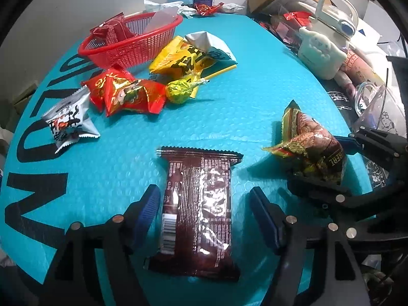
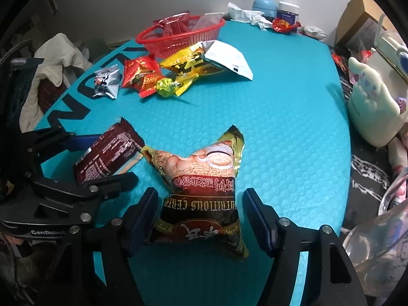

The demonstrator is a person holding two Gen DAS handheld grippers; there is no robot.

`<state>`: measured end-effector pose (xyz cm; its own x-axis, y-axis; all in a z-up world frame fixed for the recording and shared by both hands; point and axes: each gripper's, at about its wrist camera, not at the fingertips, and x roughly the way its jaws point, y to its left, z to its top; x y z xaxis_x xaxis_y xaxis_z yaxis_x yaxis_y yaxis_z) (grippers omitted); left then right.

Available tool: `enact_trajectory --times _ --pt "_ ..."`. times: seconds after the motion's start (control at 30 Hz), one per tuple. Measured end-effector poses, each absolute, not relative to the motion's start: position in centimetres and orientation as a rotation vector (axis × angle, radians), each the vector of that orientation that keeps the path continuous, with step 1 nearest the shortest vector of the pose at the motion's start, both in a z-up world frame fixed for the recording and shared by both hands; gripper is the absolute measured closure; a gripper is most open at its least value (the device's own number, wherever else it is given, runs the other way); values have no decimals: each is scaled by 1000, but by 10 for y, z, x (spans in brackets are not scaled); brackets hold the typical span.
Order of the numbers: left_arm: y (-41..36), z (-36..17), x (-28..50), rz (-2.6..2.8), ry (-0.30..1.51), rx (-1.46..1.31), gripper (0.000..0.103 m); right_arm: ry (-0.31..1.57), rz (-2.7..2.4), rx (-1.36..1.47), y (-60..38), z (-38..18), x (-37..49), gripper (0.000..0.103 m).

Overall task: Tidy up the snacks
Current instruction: 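Grasp the brown chocolate bar with the left tool while the right tool grasps the chip bag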

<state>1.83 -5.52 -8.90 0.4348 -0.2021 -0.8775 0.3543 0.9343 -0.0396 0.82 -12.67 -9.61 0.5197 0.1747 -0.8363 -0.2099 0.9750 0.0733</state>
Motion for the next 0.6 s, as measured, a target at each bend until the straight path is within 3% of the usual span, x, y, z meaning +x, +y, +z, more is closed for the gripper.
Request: enact_trajectory --times 0.13,0.2,0.23,0.3,0.6 --pt "-56 -90 20 -347 1045 162 31 987 231 -48 -125 -96 9 34" --pt "-56 -89 20 -346 1022 170 43 978 227 -72 -123 -97 9 38" --pt "-56 -88 19 -349 1016 169 52 971 223 -91 -121 -97 8 45" --pt "-55 -88 20 -355 1018 166 52 964 225 -108 -120 -97 8 49" --pt "-49 -83 19 -385 1026 124 53 958 235 -76 -123 -93 7 52"
